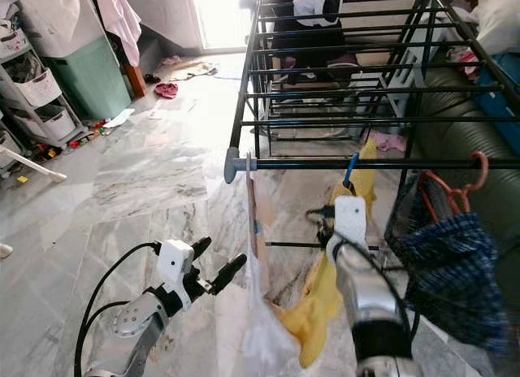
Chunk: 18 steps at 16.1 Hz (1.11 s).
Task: Hang hanger
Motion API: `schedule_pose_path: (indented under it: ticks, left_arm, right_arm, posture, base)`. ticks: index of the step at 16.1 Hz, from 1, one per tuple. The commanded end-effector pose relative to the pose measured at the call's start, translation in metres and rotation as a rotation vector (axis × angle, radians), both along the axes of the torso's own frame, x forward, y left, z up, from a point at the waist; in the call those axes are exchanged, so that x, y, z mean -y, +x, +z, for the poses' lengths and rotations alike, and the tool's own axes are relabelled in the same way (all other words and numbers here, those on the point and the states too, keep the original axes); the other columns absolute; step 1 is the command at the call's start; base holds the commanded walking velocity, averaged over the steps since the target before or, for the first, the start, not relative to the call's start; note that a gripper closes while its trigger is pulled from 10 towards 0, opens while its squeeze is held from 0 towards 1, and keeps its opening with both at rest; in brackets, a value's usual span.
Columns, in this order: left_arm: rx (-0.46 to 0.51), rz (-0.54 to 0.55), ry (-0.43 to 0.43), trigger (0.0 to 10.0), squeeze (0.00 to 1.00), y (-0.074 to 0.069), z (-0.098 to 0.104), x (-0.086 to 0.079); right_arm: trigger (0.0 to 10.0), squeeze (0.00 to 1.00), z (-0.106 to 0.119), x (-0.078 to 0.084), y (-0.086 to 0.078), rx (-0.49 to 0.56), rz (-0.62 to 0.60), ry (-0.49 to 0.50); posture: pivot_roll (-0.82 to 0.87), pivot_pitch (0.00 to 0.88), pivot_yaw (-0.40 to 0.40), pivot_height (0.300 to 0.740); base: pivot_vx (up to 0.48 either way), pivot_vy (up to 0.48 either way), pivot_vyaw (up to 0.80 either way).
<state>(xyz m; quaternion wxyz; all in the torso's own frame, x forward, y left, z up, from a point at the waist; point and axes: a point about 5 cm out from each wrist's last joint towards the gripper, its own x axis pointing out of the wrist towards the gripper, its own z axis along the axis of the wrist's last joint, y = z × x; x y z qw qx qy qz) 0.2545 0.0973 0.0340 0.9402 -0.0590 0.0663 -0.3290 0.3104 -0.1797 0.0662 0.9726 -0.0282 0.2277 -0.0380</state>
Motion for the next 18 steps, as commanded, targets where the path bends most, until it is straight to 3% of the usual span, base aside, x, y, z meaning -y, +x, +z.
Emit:
schedule_pose_path:
  ticks: [1,3,8,9,11,15,16,18]
  left_arm:
    - [0.011,-0.002,0.007,10.0,0.0,0.002,0.003,-0.003]
    - [0.012,-0.006,0.008,10.0,0.0,0.003,0.003,-0.004]
    - [0.028,0.021,0.025,10.0,0.0,0.005,0.006,-0.009]
    - [0.049,0.11,0.042,10.0,0.0,0.01,0.01,-0.016]
    - [0.042,0.149,0.058,10.0,0.0,0.012,0.011,-0.023]
    - [0.031,0.313,0.213,10.0,0.0,0.013,0.005,-0.043]
    - [-0.006,0.364,0.196,10.0,0.0,0.007,0.0,-0.049]
    - [0.022,0.349,0.215,10.0,0.0,-0.004,-0.002,-0.052]
  right_arm:
    - [10.0,1.0,0.0,-0.007,-0.007,0.03,0.039,-0.062]
    - [10.0,1.0,-0.008,-0.01,-0.023,0.036,0.068,-0.141]
    - [10.0,1.0,-0.007,-0.004,-0.036,0.1,0.065,-0.208]
    - [10.0,1.0,-0.001,0.004,-0.044,0.17,0.057,-0.268]
    - [10.0,1.0,-0.002,0.01,-0.053,0.183,0.05,-0.279]
    - [10.0,1.0,0.003,0.012,-0.072,0.277,0.068,-0.26]
    - [10.0,1.0,0.003,0.01,-0.075,0.296,0.074,-0.255]
    - [10.0,1.0,0.005,0.005,-0.077,0.326,0.094,-0.242]
  posture:
    - [-0.2,0.0,0.089,0.74]
    - [-0.2,0.0,0.095,0.74]
    - [-0.21,0.0,0.103,0.74]
    - [-0.21,0.0,0.101,0.74]
    - [-0.21,0.0,0.099,0.74]
    - [-0.2,0.0,0.105,0.74]
    - [-0.21,0.0,0.112,0.74]
    - [-0.2,0.0,0.117,0.74]
  base:
    - [0.0,0.0,0.0]
    - [0.0,0.0,0.0]
    - [0.0,0.0,0.0]
    - [0.0,0.0,0.0]
    - [0.0,0.0,0.0]
    - [0.0,0.0,0.0]
    - [0.0,0.0,0.0]
    - [0.0,0.0,0.0]
